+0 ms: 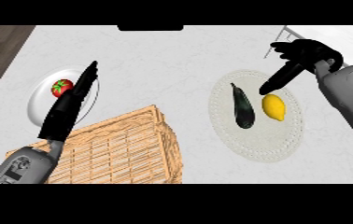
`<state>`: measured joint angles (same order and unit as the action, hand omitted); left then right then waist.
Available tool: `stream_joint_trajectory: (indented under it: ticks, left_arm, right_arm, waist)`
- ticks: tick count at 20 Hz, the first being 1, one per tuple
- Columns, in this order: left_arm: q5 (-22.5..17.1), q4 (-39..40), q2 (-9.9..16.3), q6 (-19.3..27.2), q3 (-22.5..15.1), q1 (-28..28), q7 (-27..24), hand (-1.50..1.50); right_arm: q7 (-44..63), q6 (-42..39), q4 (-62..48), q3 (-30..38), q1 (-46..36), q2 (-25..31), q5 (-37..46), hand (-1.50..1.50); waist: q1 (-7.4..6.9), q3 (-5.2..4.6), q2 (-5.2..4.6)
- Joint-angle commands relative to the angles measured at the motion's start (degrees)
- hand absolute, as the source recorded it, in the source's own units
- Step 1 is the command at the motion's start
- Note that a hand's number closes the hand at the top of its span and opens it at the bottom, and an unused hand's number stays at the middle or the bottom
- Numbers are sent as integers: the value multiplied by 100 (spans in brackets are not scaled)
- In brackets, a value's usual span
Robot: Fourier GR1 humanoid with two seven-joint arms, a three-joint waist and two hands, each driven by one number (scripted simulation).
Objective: Pick the eggplant from the placemat and place it in the tiered shelf
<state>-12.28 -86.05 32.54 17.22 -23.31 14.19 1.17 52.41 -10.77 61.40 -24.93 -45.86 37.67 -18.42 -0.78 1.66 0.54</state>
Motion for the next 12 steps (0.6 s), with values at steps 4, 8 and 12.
stream_joint_trajectory:
  ticks: [4, 8, 12]
  left_arm:
    - [-352, 213, -654, 140, 45, 30, 69, 0]
    - [-214, 505, -833, 246, -134, -236, -479, 0]
    - [-444, 353, -680, 25, 3, 65, -67, 0]
  right_arm:
    - [319, -40, 84, 35, -239, -102, 172, -150]
    - [506, 306, 145, -97, -218, -387, 454, -150]
    - [367, 203, 47, 23, -114, -349, 500, -150]
  waist:
    - [84, -171, -69]
    - [76, -176, -69]
    - [70, -168, -68]
